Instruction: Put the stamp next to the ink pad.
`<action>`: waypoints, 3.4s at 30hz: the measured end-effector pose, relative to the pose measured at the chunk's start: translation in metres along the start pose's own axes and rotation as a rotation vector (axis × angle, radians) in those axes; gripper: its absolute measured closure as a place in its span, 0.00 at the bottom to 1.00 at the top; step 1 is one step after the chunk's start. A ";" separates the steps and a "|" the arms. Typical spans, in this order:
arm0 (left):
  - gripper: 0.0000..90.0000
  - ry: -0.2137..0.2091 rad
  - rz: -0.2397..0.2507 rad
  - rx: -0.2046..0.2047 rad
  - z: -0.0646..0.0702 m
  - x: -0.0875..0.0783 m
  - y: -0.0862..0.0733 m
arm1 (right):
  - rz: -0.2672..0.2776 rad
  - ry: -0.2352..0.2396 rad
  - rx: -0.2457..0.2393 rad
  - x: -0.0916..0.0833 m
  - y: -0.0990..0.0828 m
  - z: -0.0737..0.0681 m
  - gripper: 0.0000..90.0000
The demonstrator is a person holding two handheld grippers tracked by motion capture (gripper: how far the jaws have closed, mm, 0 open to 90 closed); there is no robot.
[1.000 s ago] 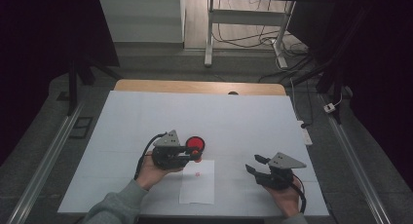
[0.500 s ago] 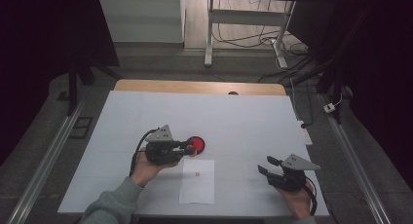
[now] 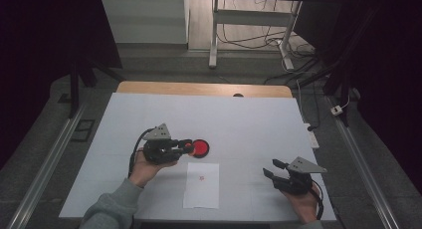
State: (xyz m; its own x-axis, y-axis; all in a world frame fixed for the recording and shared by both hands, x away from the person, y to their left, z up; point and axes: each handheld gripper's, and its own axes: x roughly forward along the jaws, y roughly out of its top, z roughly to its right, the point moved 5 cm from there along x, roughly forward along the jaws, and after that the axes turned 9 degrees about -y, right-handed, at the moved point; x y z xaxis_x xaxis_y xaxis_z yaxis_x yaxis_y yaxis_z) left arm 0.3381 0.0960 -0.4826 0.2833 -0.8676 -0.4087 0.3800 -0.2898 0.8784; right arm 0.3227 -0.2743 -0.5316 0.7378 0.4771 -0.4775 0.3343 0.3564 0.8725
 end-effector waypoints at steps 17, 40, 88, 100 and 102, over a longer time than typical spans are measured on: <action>0.80 0.079 0.007 -0.029 -0.026 -0.010 0.002 | -0.002 -0.002 0.007 0.001 0.000 0.001 0.51; 0.80 0.177 -0.031 -0.075 -0.064 -0.004 -0.002 | -0.012 -0.004 0.008 0.003 -0.001 0.000 0.51; 0.79 0.261 -0.204 -0.121 -0.105 0.035 -0.051 | -0.024 -0.005 0.010 0.004 -0.003 0.000 0.51; 0.77 0.257 -0.207 -0.114 -0.102 0.034 -0.052 | -0.020 -0.006 0.007 0.004 -0.002 -0.001 0.51; 0.72 0.254 -0.214 -0.107 -0.101 0.035 -0.051 | -0.019 -0.005 0.008 0.004 -0.002 0.000 0.51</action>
State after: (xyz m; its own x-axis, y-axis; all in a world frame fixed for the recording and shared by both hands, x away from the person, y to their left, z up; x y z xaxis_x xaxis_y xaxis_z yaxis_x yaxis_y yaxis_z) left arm 0.4173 0.1209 -0.5670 0.3922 -0.6599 -0.6408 0.5406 -0.3983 0.7410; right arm 0.3245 -0.2728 -0.5353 0.7338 0.4666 -0.4938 0.3529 0.3593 0.8639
